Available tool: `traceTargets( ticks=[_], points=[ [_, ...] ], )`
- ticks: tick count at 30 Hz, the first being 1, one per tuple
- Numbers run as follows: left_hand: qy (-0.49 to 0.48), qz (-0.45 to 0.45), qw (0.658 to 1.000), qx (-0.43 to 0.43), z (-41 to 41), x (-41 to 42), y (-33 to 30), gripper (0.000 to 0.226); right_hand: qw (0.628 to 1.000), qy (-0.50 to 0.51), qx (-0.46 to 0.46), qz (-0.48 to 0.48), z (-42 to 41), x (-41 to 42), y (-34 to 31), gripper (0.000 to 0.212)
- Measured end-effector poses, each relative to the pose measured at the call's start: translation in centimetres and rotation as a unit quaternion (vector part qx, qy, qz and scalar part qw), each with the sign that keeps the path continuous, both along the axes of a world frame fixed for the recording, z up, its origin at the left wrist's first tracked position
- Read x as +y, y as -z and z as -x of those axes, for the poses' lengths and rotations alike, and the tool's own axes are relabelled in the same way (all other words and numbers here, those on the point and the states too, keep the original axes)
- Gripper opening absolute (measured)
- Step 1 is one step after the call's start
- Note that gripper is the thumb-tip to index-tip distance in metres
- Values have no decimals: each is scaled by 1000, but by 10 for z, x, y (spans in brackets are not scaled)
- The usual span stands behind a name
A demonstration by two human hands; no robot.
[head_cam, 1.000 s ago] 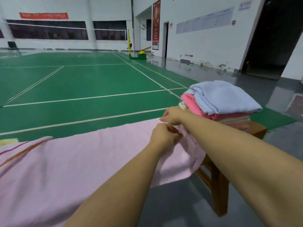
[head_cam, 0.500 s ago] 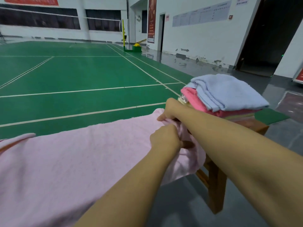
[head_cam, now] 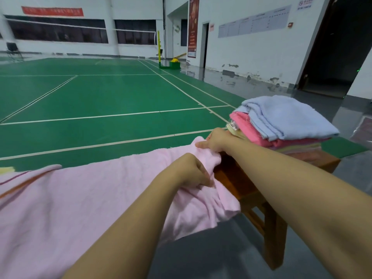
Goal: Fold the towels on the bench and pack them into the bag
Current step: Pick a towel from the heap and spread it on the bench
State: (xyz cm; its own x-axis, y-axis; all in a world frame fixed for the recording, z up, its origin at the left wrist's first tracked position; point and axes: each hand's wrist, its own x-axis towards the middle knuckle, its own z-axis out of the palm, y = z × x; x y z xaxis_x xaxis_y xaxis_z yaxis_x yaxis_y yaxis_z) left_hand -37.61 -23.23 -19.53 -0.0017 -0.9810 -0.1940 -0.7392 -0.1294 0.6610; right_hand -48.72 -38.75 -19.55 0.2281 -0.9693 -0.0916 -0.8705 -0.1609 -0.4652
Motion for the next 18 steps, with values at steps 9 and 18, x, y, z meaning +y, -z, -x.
traceTargets(
  ticks=[9,18],
  points=[
    [-85,49,983,-154,40,5,10,59,953,69,-276,-100,4,-1,3,77],
    [-55,3,998,18,18,1,5,31,817,3,-524,-240,2,8,-10,51]
  ],
)
